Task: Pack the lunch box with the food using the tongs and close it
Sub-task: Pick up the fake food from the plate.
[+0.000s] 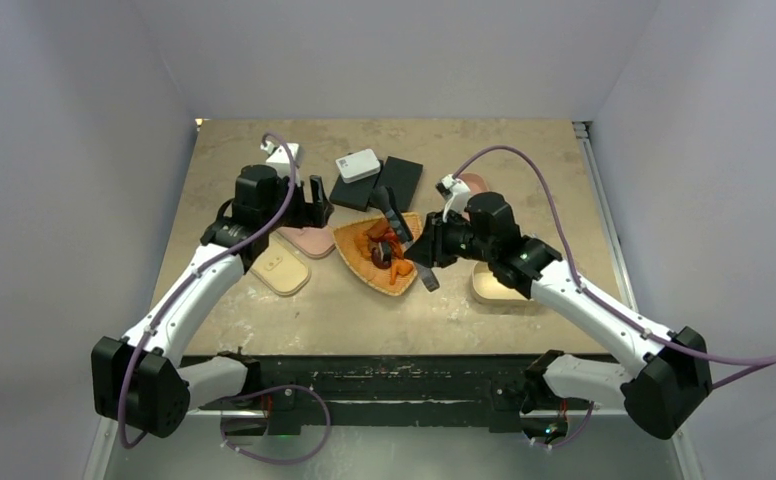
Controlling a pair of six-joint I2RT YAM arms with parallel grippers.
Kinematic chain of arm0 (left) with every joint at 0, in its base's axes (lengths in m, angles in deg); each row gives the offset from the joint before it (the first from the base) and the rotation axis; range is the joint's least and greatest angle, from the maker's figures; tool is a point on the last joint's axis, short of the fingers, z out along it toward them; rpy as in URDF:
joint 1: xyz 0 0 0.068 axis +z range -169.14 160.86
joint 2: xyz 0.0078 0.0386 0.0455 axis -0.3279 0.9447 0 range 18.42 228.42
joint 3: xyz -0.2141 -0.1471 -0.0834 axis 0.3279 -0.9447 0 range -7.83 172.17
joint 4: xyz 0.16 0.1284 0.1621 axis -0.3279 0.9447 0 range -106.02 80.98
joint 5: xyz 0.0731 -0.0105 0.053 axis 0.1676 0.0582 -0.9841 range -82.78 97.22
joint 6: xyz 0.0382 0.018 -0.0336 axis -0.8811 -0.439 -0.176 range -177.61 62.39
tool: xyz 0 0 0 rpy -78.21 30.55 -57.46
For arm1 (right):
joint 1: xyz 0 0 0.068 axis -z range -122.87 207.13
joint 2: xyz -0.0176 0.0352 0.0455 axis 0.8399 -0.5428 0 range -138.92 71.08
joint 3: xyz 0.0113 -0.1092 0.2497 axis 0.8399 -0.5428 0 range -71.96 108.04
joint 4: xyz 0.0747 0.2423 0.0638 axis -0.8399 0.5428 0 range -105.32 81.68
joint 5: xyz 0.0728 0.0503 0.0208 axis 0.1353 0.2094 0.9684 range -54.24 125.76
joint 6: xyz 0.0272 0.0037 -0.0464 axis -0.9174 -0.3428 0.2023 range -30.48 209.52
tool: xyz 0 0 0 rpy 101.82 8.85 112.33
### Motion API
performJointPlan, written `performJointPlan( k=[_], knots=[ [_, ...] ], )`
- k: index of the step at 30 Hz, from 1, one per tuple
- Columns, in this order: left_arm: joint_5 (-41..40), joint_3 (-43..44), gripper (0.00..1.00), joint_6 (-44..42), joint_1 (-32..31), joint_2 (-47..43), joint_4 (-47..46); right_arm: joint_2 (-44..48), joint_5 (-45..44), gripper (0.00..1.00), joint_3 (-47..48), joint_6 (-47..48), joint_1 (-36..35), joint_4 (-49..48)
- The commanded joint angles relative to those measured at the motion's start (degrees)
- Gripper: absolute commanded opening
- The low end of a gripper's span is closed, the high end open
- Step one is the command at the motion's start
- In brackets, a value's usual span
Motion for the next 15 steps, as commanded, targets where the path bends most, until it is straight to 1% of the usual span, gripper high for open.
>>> performJointPlan(
  k=[1,4,6,15],
  knots=[
    [-13.1,0.4,0.78,-0.9,0.5,-3.2,0.9,-2.8,-8.9,0.25,3.6,0.8,-1.9,8.1],
    [-12.8,-1.1,0.78,-1.0,0.5,-4.1,-0.3,-5.6,-16.0,0.25,5.8,-0.9,-6.2,13.7],
    [-12.8,-1.4,0.78,-1.6,0.5,-3.9,-0.1,-7.2,-19.3,0.25,7.2,-2.0,-8.3,17.0],
    [-11.5,-1.6,0.79,-1.7,0.5,-3.5,0.4,-12.2,-25.5,0.26,11.4,-3.8,-13.1,27.0]
  ],
)
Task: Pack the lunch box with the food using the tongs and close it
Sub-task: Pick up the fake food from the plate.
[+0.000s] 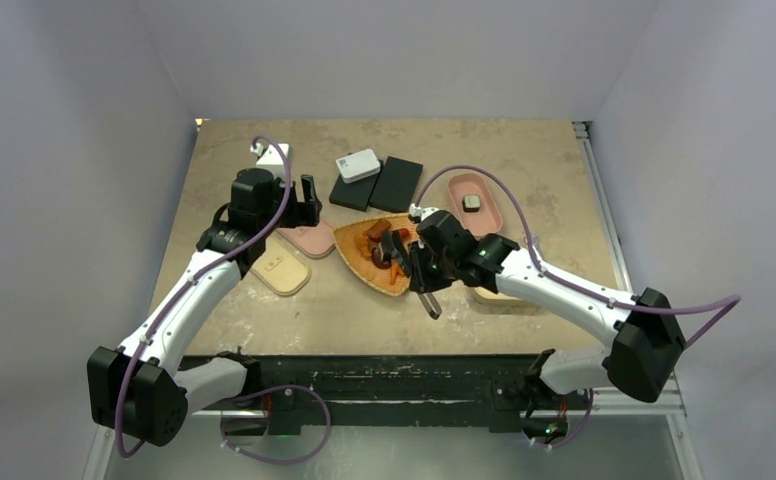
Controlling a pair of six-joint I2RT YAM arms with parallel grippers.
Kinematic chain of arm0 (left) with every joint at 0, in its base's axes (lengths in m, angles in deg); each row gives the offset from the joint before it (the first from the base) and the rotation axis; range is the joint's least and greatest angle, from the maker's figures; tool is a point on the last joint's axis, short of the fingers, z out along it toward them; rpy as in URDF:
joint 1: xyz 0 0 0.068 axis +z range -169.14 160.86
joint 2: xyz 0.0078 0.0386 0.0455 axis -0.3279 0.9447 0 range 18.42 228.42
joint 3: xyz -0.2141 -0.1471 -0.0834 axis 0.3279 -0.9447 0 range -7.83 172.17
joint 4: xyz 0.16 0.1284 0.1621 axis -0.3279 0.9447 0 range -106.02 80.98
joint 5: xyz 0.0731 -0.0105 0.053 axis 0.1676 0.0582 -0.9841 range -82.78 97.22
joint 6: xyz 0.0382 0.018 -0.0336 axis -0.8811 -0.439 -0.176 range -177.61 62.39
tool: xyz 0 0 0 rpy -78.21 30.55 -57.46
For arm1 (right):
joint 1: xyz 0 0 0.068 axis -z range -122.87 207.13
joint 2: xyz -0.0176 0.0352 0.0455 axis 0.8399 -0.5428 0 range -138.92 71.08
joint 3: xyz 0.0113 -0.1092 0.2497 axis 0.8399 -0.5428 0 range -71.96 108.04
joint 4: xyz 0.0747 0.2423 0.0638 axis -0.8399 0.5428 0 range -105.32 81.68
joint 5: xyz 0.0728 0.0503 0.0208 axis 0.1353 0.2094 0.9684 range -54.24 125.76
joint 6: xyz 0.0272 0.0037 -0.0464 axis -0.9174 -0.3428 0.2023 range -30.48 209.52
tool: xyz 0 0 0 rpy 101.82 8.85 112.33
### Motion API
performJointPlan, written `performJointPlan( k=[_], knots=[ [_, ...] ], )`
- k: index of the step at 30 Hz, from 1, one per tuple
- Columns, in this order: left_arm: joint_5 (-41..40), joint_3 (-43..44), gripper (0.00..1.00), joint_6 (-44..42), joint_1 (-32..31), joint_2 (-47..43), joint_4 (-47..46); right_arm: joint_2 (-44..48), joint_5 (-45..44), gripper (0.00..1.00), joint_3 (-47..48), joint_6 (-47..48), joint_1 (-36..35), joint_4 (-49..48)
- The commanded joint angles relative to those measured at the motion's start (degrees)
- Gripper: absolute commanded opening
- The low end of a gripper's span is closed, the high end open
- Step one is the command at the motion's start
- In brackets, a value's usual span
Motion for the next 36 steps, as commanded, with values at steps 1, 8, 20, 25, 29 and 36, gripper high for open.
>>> performJointPlan(
  k=[1,8,20,25,29,36],
  knots=[
    [-0.2,-0.4,0.79,-1.2,0.3,-0.4,-0.6,-2.0,-5.6,0.26,4.7,-1.2,-2.5,5.8],
    [0.0,-0.6,0.79,-1.3,0.3,-1.3,-0.4,-6.5,-8.3,0.26,7.4,-1.2,-5.0,7.7],
    [0.4,-0.9,0.79,-1.3,0.3,-1.8,-0.4,-10.0,-11.6,0.26,10.8,-1.2,-6.6,9.6],
    [0.9,-0.9,0.79,-1.2,0.3,-1.7,-0.4,-12.0,-13.3,0.26,11.9,-1.2,-7.2,10.4],
    [1.0,-0.9,0.79,-1.2,0.3,-1.7,-0.4,-13.4,-14.9,0.39,13.0,-3.0,-7.8,11.5],
    [1.2,-0.9,0.79,-1.2,0.3,-1.6,-0.4,-15.4,-16.0,0.41,13.9,-2.8,-8.6,11.1]
  ],
)
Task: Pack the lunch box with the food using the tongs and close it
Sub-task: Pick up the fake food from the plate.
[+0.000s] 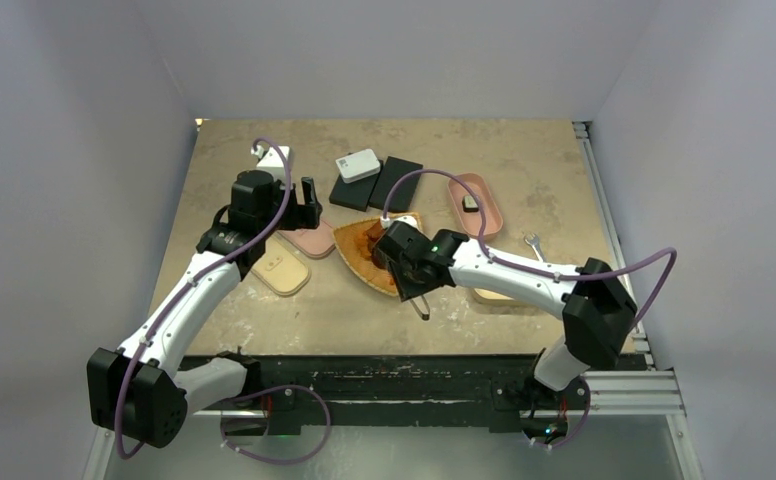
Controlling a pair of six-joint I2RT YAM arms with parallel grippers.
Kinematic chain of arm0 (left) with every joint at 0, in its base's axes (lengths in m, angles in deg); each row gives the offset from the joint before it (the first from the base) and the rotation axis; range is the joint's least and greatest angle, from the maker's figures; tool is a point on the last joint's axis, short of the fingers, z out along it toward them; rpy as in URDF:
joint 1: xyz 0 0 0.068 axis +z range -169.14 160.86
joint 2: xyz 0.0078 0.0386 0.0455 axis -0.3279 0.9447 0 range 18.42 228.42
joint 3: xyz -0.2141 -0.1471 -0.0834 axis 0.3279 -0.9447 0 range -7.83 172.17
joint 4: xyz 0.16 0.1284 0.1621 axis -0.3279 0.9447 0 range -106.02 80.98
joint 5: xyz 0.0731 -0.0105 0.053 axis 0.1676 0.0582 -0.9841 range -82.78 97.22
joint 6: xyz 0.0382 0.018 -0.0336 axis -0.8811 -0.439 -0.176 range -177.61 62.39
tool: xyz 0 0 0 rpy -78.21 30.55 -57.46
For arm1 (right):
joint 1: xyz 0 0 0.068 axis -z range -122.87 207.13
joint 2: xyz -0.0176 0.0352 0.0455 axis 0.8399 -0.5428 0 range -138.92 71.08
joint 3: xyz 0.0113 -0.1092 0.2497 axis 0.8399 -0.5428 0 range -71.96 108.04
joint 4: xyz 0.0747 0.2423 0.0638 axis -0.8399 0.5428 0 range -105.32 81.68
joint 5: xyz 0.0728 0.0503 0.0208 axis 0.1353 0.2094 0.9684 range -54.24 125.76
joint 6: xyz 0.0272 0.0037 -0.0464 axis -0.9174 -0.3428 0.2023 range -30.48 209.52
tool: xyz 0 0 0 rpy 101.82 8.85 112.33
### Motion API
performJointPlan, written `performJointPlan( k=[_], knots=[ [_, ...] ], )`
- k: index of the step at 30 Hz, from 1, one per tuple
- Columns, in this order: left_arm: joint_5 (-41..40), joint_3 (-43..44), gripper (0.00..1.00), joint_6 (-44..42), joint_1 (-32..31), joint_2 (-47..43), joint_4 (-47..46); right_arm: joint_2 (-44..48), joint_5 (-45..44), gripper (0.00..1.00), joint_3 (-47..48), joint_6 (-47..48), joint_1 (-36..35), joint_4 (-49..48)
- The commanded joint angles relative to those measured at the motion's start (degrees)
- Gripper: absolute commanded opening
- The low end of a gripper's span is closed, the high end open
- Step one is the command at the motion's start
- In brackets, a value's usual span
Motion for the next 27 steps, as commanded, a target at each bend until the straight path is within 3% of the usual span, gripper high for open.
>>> performJointPlan(
  k=[1,6,14,27],
  knots=[
    [0.8,-0.1,0.79,-1.2,0.3,-1.1,-0.7,-0.8,-2.5,0.41,3.0,-1.1,-0.7,-0.2],
    [0.9,-0.2,0.79,-1.2,0.3,-1.1,-0.8,-2.1,-3.6,0.37,4.4,-0.9,-1.4,-0.2],
    [0.9,-0.2,0.79,-1.2,0.3,-1.1,-0.8,-2.2,-7.2,0.00,6.9,-1.7,-2.9,2.4],
    [1.3,-0.3,0.79,-1.2,0.3,-0.9,-0.9,1.1,-9.0,0.00,7.1,-3.9,-3.0,4.3]
  ],
)
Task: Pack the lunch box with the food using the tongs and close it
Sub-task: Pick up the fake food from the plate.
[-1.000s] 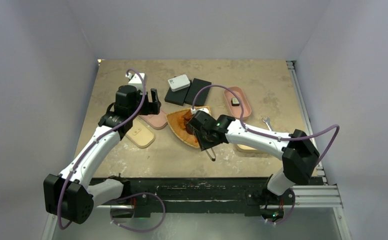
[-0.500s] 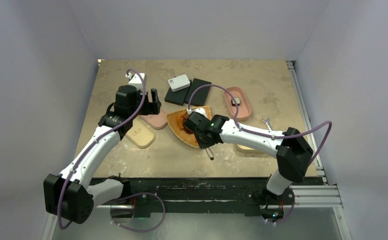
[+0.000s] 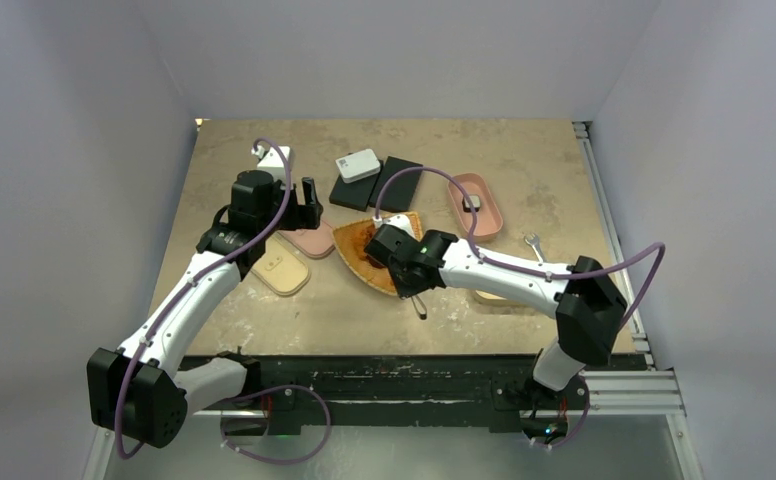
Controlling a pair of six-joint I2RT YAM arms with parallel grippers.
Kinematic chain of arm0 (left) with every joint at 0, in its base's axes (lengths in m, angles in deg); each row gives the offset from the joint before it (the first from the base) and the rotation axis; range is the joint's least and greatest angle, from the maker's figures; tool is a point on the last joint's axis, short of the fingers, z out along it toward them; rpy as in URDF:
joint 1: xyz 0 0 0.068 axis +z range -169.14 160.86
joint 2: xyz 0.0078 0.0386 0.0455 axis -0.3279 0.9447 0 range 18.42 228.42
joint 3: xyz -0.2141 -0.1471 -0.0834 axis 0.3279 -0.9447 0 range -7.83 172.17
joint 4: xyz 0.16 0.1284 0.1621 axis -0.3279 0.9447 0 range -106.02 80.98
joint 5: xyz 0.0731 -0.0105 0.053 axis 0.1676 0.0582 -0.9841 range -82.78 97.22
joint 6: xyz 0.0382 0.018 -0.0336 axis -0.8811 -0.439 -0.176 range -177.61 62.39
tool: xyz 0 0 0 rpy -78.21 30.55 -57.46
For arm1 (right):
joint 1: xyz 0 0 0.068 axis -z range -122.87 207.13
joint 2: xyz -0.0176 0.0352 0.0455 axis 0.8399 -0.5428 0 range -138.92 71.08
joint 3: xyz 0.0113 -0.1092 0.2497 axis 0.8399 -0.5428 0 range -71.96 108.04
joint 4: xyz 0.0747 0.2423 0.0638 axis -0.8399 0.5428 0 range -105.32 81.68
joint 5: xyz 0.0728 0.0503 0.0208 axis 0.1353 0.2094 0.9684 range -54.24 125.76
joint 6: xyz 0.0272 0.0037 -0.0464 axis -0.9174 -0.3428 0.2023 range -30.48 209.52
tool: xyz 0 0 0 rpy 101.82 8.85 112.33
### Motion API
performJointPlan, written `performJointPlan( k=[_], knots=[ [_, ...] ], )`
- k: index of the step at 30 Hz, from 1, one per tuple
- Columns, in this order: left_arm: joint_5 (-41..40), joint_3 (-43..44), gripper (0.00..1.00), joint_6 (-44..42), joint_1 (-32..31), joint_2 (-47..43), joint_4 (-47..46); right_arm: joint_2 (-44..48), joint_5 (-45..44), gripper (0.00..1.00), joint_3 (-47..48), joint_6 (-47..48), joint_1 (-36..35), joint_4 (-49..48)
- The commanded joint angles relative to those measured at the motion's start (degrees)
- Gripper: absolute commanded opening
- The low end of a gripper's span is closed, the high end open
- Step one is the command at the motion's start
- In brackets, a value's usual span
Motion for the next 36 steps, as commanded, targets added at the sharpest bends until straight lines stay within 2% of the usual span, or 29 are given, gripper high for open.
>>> performJointPlan(
  k=[1,15,20,36],
  knots=[
    [0.7,-0.3,0.79,-1.2,0.3,-1.0,-0.8,4.6,-2.9,0.00,2.6,-2.1,-0.2,1.0],
    [0.9,-0.4,0.79,-1.1,0.3,-1.0,-0.9,7.9,0.0,0.00,1.7,-2.5,-0.2,-0.6],
    [0.9,-0.4,0.79,-1.1,0.3,-1.0,-0.9,8.1,-2.1,0.00,1.4,-2.1,0.0,-0.8],
    [0.9,-0.4,0.79,-1.0,0.3,-1.1,-0.9,12.4,-2.6,0.00,0.3,1.2,7.3,-2.0]
  ],
)
